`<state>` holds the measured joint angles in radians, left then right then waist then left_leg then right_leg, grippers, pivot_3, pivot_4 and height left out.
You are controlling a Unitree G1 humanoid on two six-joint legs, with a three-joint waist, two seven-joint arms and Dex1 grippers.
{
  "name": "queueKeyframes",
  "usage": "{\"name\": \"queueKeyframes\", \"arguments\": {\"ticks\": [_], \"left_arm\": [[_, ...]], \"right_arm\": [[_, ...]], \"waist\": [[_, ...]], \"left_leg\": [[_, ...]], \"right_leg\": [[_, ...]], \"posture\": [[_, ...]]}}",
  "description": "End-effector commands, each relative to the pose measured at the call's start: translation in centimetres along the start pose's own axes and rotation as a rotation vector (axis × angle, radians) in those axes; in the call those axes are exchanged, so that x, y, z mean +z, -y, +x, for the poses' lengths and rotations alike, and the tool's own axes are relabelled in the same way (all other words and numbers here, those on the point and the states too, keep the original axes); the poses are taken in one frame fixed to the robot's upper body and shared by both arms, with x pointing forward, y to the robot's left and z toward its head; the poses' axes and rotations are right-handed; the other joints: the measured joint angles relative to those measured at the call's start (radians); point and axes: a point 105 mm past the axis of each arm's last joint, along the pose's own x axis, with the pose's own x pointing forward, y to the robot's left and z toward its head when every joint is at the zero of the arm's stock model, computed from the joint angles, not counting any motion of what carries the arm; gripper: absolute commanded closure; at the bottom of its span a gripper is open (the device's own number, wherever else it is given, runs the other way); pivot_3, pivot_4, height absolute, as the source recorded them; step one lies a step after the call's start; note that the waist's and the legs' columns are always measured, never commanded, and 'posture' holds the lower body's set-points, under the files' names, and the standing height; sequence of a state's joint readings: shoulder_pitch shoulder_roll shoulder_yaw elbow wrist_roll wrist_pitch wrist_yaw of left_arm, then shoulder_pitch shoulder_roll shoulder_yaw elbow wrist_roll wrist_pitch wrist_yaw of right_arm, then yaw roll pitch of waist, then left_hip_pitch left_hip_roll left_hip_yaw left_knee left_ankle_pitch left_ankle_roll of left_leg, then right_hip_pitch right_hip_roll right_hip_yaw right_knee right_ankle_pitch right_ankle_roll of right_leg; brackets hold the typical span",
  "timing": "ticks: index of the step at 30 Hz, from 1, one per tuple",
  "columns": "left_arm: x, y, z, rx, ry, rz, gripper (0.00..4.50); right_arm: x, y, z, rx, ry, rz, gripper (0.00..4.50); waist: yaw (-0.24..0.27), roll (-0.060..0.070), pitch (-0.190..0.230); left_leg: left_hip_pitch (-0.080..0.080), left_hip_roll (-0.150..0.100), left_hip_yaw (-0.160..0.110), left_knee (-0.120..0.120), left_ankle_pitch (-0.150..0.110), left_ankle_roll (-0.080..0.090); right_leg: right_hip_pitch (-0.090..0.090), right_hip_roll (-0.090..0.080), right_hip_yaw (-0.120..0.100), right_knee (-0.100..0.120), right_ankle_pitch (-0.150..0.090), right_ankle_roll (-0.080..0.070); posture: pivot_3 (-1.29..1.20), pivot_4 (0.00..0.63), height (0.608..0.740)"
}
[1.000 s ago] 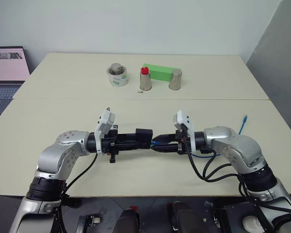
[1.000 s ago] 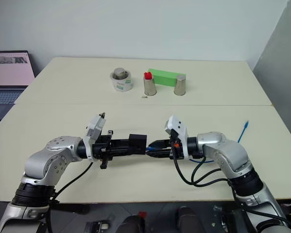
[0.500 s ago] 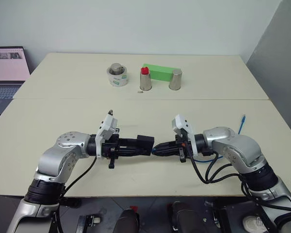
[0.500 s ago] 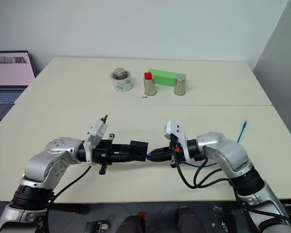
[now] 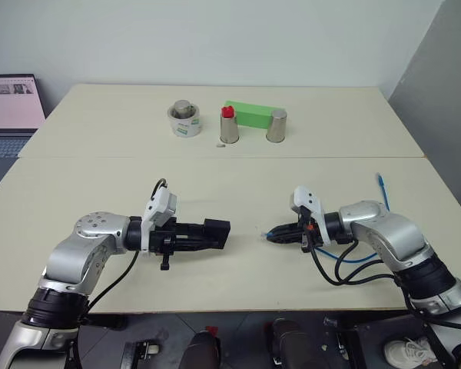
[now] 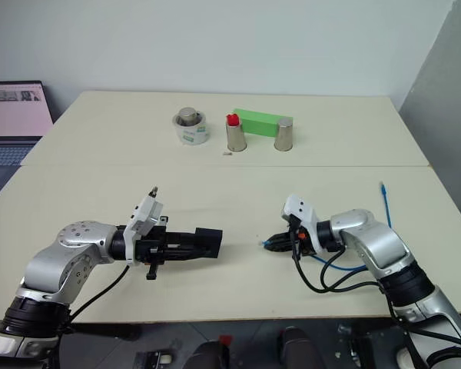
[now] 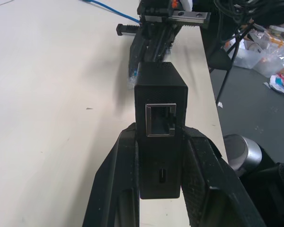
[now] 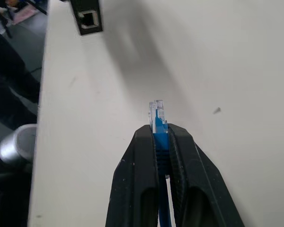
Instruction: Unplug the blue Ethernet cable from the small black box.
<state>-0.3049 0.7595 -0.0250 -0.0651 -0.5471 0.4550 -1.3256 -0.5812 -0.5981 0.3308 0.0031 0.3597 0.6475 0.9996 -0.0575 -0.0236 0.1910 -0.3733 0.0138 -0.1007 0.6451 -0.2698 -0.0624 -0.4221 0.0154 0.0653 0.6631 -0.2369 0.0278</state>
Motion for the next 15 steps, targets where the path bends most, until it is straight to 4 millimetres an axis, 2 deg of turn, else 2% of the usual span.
{"name": "queueKeyframes", "arguments": {"ticks": [1,3,4,6,7,8,9,10,15], "left_arm": [[0.9,-0.4,-0.5,0.070,0.054,0.005,3.72],[0.6,-0.2,-0.1,0.084,0.054,-0.023,3.72],[0.5,-0.1,0.0,0.087,0.051,-0.031,3.72],[0.4,0.1,0.2,0.090,0.050,-0.043,3.72],[0.4,0.1,0.4,0.109,0.067,-0.065,3.72],[0.4,0.1,0.5,0.124,0.079,-0.082,3.72],[0.4,-0.1,0.5,0.148,0.090,-0.090,3.72],[0.2,-0.4,0.5,0.181,0.087,-0.106,3.72],[-0.2,-2.2,-0.2,0.318,0.116,-0.147,3.72]], "right_arm": [[1.6,7.5,-1.3,-0.448,0.062,-0.098,4.47],[1.5,10.7,-2.4,-0.641,0.071,-0.109,4.47],[1.3,11.5,-2.8,-0.689,0.071,-0.113,4.47],[1.1,12.2,-3.0,-0.718,0.071,-0.123,4.47],[0.8,12.5,-3.2,-0.722,0.064,-0.125,4.12],[0.6,12.6,-3.4,-0.725,0.059,-0.127,3.77],[0.7,12.6,-3.5,-0.716,0.066,-0.125,3.65],[0.9,12.4,-3.5,-0.700,0.080,-0.130,3.34],[2.5,10.3,-3.9,-0.579,0.153,-0.186,2.10]], "waist": [[-0.006,0.000,0.000],[-0.006,0.000,0.000],[-0.006,0.000,0.000],[-0.002,0.000,0.000],[0.000,0.000,0.000],[0.002,0.000,0.000],[0.002,0.000,0.000],[0.001,0.000,0.000],[0.001,0.000,0.000]], "left_leg": [[0.000,0.000,0.001,0.000,0.000,0.000],[0.001,0.000,0.002,0.000,0.000,0.000],[0.001,0.000,0.002,0.000,0.000,0.000],[0.000,-0.001,0.002,0.000,0.000,0.000],[0.000,-0.001,0.001,0.000,0.000,0.000],[-0.001,-0.001,0.001,0.000,0.000,0.000],[-0.001,-0.001,0.001,0.000,0.000,0.000],[-0.002,-0.001,0.001,0.000,0.000,0.000],[-0.002,-0.001,0.001,0.000,0.000,0.000]], "right_leg": [[0.000,0.000,0.001,0.000,0.001,0.001],[0.000,0.000,0.002,0.001,0.001,0.001],[0.000,0.000,0.002,0.001,0.001,0.002],[0.000,0.000,0.003,0.000,0.002,0.002],[-0.001,0.000,0.002,0.000,0.001,0.001],[-0.001,0.000,0.002,-0.001,0.001,0.001],[-0.001,-0.001,0.002,-0.001,0.002,0.001],[-0.001,-0.001,0.002,-0.001,0.002,0.000],[-0.002,-0.001,0.002,-0.001,0.004,-0.003]], "posture": [[0.00,0.150,0.740],[0.00,0.150,0.740],[0.00,0.150,0.740],[0.00,0.150,0.740],[0.00,0.150,0.740],[0.00,0.150,0.740],[0.00,0.150,0.740],[0.00,0.150,0.740],[0.00,0.150,0.740]]}}
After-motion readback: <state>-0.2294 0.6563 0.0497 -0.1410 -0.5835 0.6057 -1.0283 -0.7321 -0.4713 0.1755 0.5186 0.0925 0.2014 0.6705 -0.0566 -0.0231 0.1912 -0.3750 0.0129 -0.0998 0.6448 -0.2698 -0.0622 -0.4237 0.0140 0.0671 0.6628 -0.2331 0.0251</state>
